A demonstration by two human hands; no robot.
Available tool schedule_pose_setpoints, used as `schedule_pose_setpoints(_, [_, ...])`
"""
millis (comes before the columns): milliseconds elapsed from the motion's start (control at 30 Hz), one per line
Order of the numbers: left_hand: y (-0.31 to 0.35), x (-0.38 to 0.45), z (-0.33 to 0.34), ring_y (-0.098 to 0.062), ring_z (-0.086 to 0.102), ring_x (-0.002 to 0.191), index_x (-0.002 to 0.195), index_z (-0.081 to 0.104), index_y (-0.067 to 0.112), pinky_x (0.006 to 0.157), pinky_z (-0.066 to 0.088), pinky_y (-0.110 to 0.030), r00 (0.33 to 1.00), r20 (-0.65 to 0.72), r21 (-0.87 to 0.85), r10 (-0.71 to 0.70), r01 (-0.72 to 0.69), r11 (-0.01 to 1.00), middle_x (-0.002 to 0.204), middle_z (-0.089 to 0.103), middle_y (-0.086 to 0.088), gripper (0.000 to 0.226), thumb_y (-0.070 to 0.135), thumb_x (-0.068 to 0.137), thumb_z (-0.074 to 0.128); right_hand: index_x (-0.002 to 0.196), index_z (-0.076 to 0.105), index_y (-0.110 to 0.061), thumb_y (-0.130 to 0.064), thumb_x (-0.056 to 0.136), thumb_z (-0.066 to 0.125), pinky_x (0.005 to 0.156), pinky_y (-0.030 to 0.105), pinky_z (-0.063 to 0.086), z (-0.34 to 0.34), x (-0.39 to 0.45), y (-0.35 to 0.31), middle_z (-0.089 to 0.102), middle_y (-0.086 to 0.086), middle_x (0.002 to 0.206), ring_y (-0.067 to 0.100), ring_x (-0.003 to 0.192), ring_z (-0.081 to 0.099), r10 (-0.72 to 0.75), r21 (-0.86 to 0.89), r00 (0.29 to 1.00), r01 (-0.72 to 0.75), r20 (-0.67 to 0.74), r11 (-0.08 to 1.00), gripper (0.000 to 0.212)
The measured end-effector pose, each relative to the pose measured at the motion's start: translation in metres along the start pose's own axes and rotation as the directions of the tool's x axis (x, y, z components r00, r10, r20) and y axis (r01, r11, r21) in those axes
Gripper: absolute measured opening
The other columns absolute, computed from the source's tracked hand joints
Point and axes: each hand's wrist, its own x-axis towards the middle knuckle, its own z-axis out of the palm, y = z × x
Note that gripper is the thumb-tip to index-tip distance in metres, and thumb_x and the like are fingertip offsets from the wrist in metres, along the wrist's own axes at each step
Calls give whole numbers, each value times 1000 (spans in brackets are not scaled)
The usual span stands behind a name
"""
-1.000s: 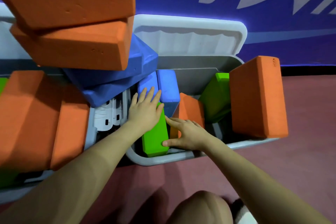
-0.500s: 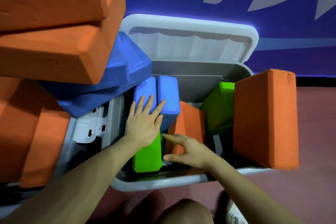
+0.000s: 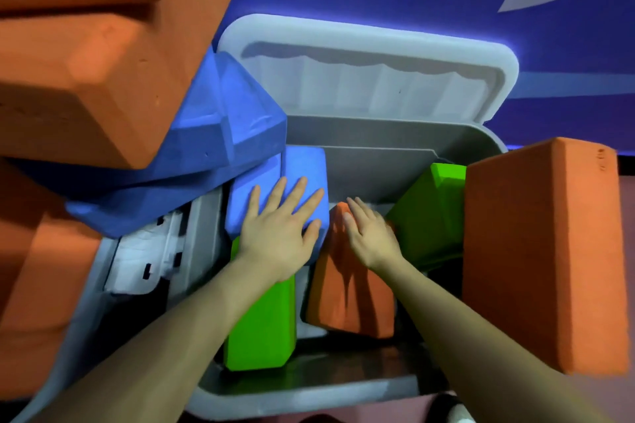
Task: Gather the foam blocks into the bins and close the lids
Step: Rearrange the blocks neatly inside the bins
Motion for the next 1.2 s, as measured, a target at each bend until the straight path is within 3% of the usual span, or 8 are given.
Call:
schedule_pose_setpoints(133, [6,7,4,-19,0,148,150,8,44,110,-13,-48,1000,16,33,21,-21,999,160,-1,13,78,55,76,-14,154,9,-30,-45,104,18,119,35,3,17,32,11,0,-3,162,22,149,1,94,-76,989,-86,112,993,53])
schedule_pose_setpoints(267, [-1,8,10,-27,49,130,134,54,34,105,17,-51,988,-134,67,72,-63,996,143,50,2,53,45,89,28,154,3,-33,-47,103,14,117,44,-6,22,45,17,5,-3,162,22,149,3,108,-178,974,-73,199,981,54])
schedule_pose_setpoints(700, [0,8,2,-26,55,123,128,61,31,99,37,-60,996,-82,35,39,-36,999,136,56,2,50,42,89,33,152,16,-33,-57,88,10,114,49,-1,-31,-32,-10,27,-4,151,31,141,19,-143,-384,989,143,27,912,69])
schedule_pose_setpoints(767, [-1,6,0,-27,55,123,128,61,30,100,37,-60,998,-56,19,30,-29,999,137,56,1,50,42,88,32,149,27,-30,-49,94,31,111,56,11,-37,-45,-11,38,0,144,36,133,32,-174,-423,985,157,-1,892,59])
schedule_pose_setpoints(900, [3,6,-4,-24,40,136,139,48,36,109,25,-58,1000,-3,-4,16,-16,1000,148,42,5,60,47,88,16,127,60,-21,-44,84,44,70,50,49,-43,-76,-7,61,10,111,39,84,61,-249,-454,966,194,-63,869,51])
schedule_pose_setpoints(1033, [4,7,-1,-17,8,148,149,17,43,115,0,-51,1000,8,-10,17,-17,1000,160,10,12,78,52,78,-13,139,43,-29,-56,87,40,107,61,24,-47,-81,-6,29,16,153,46,135,31,-227,-412,971,238,77,879,59])
schedule_pose_setpoints(1100, [3,6,-1,-17,7,148,149,18,43,115,-1,-50,1000,5,-6,30,-30,1000,160,10,12,71,52,83,-7,147,24,-30,-52,89,50,114,59,6,-54,-79,-8,10,7,160,36,146,8,-193,-411,966,247,169,877,67])
schedule_pose_setpoints(1200, [0,5,-3,-21,21,145,143,40,36,115,5,-53,999,-24,-77,43,-45,996,156,27,9,60,47,90,14,150,15,-35,-41,86,61,113,61,11,-65,-83,-14,22,3,153,30,142,19,-155,-415,968,227,199,881,79])
